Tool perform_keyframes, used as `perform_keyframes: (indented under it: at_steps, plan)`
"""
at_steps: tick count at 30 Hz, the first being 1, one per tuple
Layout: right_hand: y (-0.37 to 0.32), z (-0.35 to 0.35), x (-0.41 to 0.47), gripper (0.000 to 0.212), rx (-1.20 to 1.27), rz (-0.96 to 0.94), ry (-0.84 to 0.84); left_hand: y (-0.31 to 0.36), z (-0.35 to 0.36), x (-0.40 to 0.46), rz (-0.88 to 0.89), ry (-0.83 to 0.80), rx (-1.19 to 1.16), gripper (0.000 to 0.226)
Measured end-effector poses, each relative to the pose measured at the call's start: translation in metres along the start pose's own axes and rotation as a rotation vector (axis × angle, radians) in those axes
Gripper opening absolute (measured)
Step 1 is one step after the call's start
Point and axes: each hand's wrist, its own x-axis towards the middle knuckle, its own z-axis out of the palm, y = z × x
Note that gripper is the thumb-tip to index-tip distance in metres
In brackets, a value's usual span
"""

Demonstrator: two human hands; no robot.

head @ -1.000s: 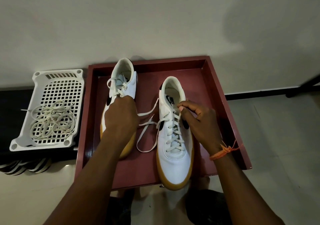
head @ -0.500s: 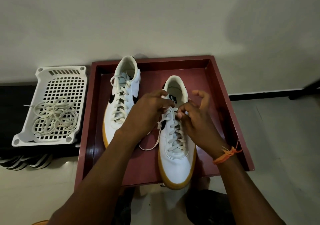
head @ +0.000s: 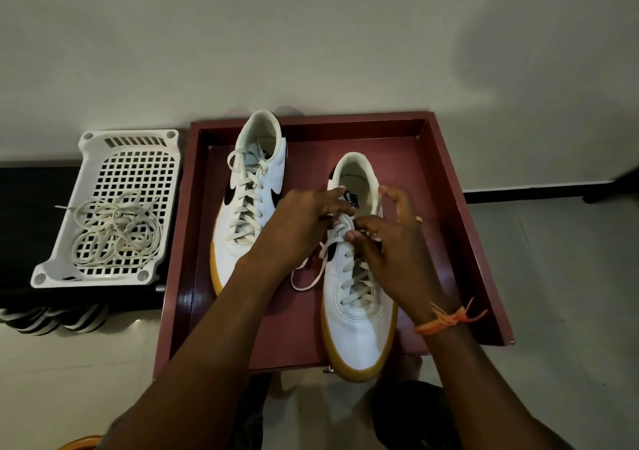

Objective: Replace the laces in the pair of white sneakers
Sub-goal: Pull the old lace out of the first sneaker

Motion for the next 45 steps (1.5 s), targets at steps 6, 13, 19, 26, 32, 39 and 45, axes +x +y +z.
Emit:
perform_keyframes:
  at_steps: [6, 13, 19, 26, 32, 39, 45]
  plan:
    - [0.009, -0.027, 0.009, 0.01, 0.271, 0.138, 0.016, 0.002, -0.001, 0.0, -0.065, -0.005, -0.081, 0.033]
    - [0.04, -0.057, 0.004, 0.017, 0.212, 0.334, 0.01, 0.002, 0.002, 0.002, -0.092, -0.004, -0.1, 0.034]
    - [-0.005, -0.006, 0.003, 0.027, -0.176, 0.056, 0.024, 0.001, 0.0, 0.002, -0.101, 0.01, -0.118, 0.035]
    - [0.01, -0.032, 0.008, 0.008, 0.134, 0.166, 0.26, -0.001, 0.0, 0.001, -0.135, -0.007, -0.172, 0.034]
    - [0.051, -0.064, 0.007, 0.014, 0.054, 0.387, 0.304, 0.002, 0.002, 0.003, -0.152, 0.001, -0.171, 0.033]
    - [-0.003, 0.0, 0.003, 0.023, -0.154, 0.064, 0.1, 0.003, 0.0, 0.001, -0.12, 0.012, -0.14, 0.035]
    - [-0.002, -0.01, 0.005, 0.014, 0.008, 0.064, 0.305, 0.001, -0.001, 0.001, -0.126, 0.009, -0.146, 0.035]
